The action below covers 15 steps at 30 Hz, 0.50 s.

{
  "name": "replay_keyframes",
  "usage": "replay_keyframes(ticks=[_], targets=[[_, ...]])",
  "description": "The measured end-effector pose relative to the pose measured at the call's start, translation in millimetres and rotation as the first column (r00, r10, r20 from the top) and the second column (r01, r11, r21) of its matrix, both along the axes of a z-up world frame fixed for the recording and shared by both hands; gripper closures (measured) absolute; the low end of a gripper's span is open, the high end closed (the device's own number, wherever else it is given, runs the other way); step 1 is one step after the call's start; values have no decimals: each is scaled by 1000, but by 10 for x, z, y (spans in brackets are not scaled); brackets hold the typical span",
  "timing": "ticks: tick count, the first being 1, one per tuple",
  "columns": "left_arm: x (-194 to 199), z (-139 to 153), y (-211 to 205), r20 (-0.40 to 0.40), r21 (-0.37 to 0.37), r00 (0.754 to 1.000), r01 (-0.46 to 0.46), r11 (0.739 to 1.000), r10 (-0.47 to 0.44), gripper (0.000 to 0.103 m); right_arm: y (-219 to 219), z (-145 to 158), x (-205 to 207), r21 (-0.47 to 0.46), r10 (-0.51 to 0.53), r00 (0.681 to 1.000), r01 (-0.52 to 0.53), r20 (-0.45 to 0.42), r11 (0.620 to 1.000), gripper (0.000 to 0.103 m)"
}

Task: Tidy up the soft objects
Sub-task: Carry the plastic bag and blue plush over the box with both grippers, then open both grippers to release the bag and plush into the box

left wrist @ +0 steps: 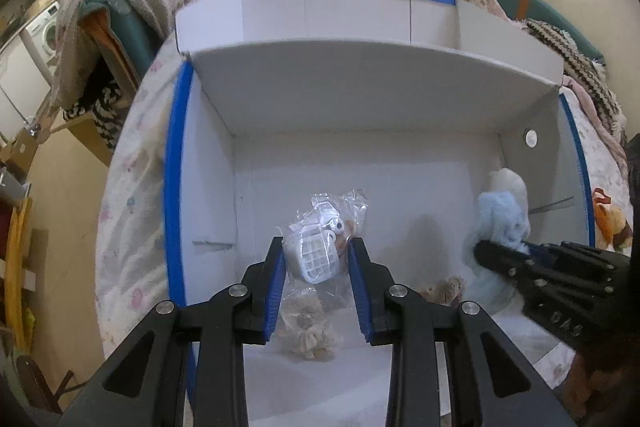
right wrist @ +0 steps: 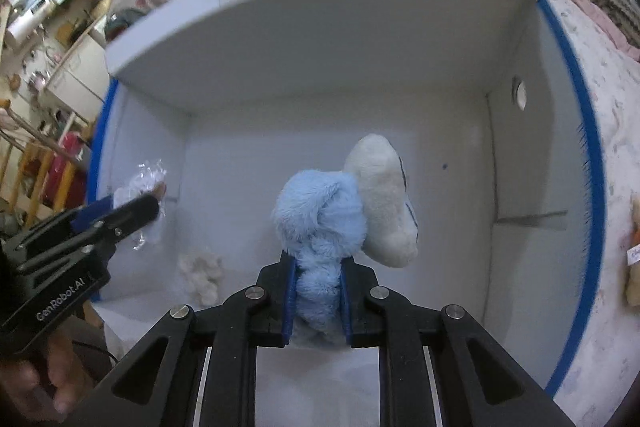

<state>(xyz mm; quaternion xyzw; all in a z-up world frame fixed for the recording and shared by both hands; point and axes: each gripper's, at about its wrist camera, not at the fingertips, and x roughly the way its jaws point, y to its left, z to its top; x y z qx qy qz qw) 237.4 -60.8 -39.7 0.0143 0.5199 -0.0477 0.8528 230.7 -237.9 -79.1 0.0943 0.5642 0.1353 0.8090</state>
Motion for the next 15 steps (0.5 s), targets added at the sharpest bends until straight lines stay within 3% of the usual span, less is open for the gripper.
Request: replay_keyframes(ticks=[7,15], targets=[[-8,-145,-159,-14,60,998,55,997,-54,75,1,-38,15,-7,-18,999,17,-32,1000,83],[55,-161,-155,-14,35,999,44,998,-44,75,-107,10,11,23,-50,999,51,-17,998,83]])
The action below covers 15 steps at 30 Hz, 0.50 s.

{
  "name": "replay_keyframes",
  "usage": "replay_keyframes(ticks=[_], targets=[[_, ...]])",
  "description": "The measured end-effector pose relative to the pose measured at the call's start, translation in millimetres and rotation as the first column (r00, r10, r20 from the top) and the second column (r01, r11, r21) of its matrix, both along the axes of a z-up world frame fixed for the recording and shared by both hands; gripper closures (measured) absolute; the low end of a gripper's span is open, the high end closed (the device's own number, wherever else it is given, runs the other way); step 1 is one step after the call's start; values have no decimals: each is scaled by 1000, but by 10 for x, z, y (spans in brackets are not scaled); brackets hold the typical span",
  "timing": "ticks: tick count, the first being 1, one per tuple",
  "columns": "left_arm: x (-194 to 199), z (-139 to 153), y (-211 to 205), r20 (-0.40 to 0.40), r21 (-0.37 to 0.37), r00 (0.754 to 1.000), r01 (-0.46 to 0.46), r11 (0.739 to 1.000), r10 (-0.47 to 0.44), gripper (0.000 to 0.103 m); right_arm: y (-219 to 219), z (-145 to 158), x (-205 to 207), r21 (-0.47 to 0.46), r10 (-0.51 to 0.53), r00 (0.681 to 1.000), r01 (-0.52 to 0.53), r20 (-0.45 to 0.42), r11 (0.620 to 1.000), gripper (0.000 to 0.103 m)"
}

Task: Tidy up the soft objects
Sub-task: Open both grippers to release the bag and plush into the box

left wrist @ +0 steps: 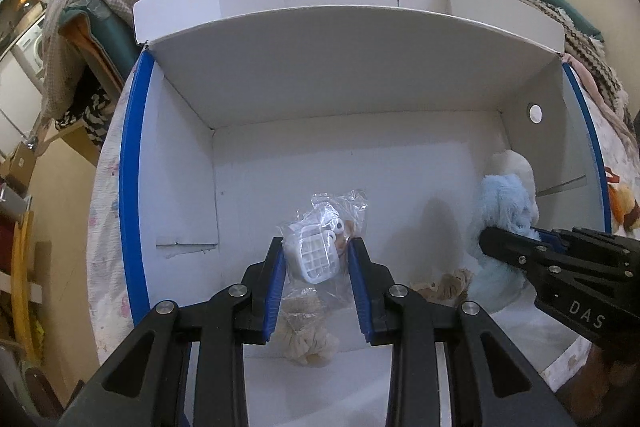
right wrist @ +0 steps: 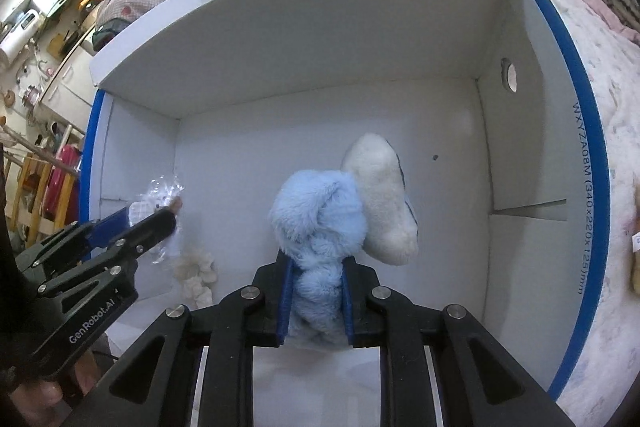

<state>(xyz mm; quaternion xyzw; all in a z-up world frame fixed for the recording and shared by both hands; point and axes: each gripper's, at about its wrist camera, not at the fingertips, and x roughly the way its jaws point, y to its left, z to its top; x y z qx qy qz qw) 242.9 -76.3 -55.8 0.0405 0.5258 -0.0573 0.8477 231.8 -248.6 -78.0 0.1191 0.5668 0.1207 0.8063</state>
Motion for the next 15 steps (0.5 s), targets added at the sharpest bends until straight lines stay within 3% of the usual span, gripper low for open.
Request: replay_keyframes(ticks=[8,13,15], targets=[[-20,13,57,-8,-13,1000,4,1000,-4,75,-10,94,-67,22,10,999,-11,40,1000,78],[-25,50,67,2,-13,1000,-1,1000,1,74,-35,185,-103,49,6,997,-10,79,999,66],[-30,62,59,5,-9,1000,1,1000,-1,73,-53,223,-123,62,-1,995,-5,95,998,50]])
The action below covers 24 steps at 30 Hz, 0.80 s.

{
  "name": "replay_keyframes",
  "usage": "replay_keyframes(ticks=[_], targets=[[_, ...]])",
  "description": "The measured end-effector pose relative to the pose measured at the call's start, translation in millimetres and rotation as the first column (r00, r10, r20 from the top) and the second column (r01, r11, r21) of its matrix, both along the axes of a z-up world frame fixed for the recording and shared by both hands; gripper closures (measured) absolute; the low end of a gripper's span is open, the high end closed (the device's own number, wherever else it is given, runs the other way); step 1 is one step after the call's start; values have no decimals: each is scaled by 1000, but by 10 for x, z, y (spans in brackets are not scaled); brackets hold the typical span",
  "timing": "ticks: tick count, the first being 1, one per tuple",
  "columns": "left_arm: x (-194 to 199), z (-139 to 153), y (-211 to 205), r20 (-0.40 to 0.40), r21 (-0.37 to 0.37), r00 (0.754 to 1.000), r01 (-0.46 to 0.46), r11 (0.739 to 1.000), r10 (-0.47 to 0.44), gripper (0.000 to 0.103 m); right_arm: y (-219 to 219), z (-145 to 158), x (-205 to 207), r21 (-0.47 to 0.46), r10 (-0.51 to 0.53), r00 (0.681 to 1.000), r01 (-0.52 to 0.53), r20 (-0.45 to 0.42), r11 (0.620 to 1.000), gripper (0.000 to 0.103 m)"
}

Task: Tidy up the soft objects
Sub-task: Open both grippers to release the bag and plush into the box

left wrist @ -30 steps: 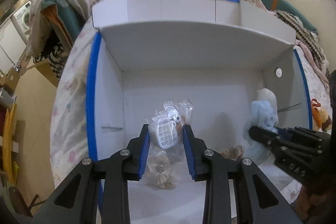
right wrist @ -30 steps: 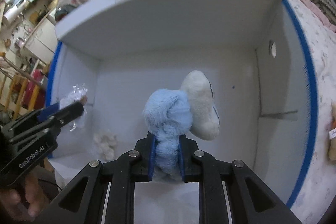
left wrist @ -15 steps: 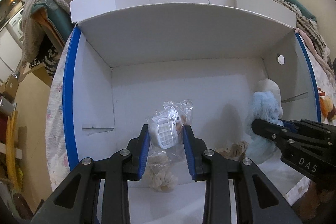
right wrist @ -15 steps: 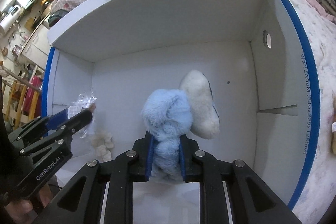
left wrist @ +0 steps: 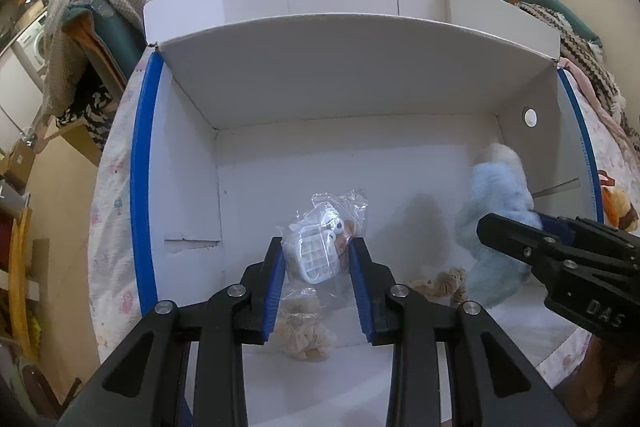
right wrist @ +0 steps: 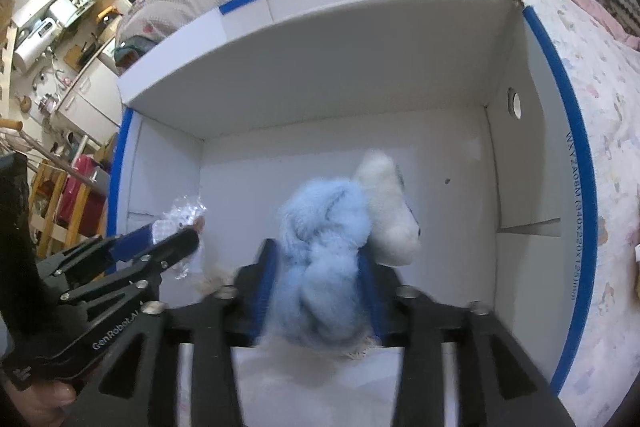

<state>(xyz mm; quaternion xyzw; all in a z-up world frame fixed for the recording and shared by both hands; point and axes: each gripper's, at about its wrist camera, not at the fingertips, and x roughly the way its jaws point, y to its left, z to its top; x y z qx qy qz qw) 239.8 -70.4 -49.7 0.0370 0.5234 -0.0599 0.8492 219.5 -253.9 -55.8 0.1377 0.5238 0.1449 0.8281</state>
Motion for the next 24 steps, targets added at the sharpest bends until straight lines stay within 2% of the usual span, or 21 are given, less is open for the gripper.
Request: replay_keyframes(ticks=[1,2,4,6,9,11,13,16,19,24], targets=[[-2,2,-4,-1,-1,1000,1,1000,-1,73,-13,33,-6,10,-4,1000,4,12,1000,42],[-5,1,-7,-4,-6,1000,1,1000,-1,72,-16,57,2,18,-8,1000,8,23,1000,41],[-4,1,-10,-9,-11,1000,2,1000,-2,66,-30,116,-3,26,-8,999,6,46,1000,40],[-8,19,-29,-11,-16,1000,11,1000,-11,53,-60,171,-24,25,-13,998,11,68,1000,32],[-76,101,-45,12,-22,999,40,999,-40,45,-122,254,-68,36,-25,996,22,88,999,28],[-138,193,-44,15,-55,998,70,996,-69,41,-165,318,-111,50,-37,995,32,98,998,26],[-190,283,-27,35,-31,997,64,998,-62,34,-198,377,-162,70,-40,994,33,100,997,21],[-237,415,38,73,15,997,10,1000,-11,33,-155,464,-245,63,-25,994,18,108,998,19],[-321,502,128,97,3,995,-31,1000,31,33,-123,538,-365,49,-1,992,-5,124,999,19],[-531,634,225,83,-9,994,-74,997,74,33,-198,548,-618,79,-24,993,16,111,997,19]])
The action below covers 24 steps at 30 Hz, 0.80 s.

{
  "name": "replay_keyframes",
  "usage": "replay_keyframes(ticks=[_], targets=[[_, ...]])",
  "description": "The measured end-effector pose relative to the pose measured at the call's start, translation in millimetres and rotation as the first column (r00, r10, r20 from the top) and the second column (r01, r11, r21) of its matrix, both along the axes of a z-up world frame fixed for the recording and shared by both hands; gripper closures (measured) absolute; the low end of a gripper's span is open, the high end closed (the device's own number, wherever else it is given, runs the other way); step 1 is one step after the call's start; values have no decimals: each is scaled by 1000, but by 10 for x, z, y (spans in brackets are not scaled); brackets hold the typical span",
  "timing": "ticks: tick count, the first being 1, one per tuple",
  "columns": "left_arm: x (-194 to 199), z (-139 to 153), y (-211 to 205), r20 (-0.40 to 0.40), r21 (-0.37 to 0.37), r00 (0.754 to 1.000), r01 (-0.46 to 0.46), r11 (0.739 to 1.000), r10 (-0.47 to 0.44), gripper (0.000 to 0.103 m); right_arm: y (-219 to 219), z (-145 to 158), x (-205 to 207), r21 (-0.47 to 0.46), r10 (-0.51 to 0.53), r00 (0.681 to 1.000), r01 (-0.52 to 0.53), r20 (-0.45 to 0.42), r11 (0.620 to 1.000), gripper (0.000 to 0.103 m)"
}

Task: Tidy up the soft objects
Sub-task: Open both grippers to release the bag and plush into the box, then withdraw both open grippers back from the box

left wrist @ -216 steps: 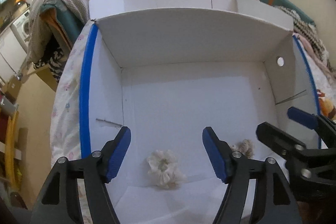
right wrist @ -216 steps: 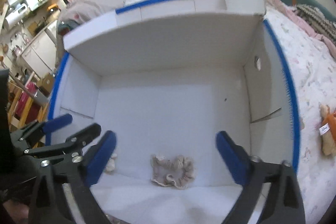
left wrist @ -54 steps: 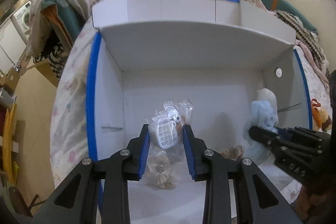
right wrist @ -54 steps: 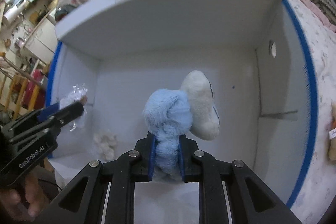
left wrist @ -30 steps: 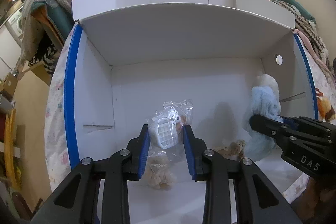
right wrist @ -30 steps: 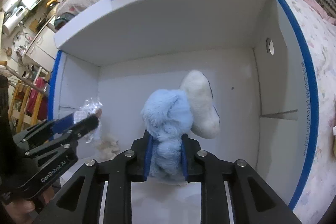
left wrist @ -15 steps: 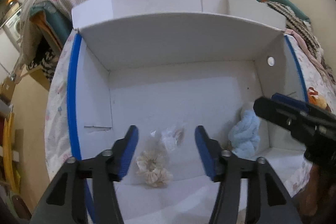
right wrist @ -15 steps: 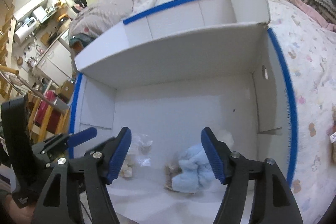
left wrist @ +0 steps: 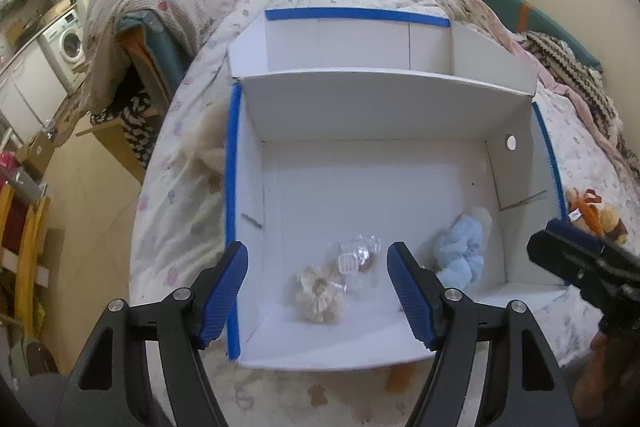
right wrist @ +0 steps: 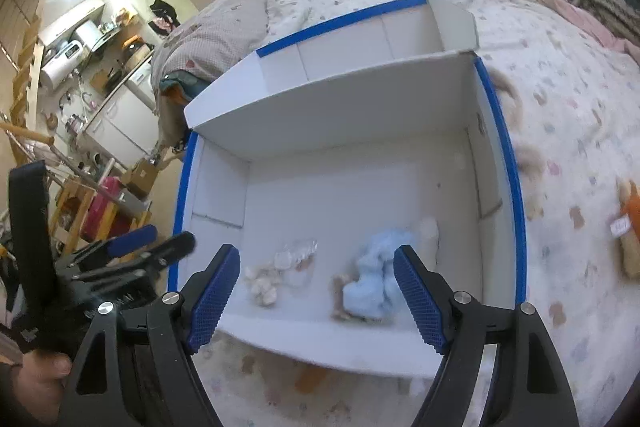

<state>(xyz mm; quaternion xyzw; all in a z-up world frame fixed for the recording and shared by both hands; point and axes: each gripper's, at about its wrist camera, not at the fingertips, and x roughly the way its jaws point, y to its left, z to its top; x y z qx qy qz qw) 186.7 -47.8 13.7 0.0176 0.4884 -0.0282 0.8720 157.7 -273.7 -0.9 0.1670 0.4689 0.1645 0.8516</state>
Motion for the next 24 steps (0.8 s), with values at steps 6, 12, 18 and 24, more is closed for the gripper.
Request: replay_keyframes(ticks=[6,12,18,24], targets=[[-179,187,33,28,9,999,20,1000,-20,33,19,18,-203,-6,-9,1000,9,7,1000,19],[-207,162,-3,28,10,1000,14,1000,-15,33,-34,-60,-220,-15,-31,999,31,-25,999,19],[-275,68,18,1,-20,1000,16,1000,-16,33,-37,-147,-265,-26,-36,997,35,-64,999,19],[-453,-33,67,-19,-2,1000,-10,1000,10,33,8,-151,-335,-15,-31,996,30,-81,999,19]])
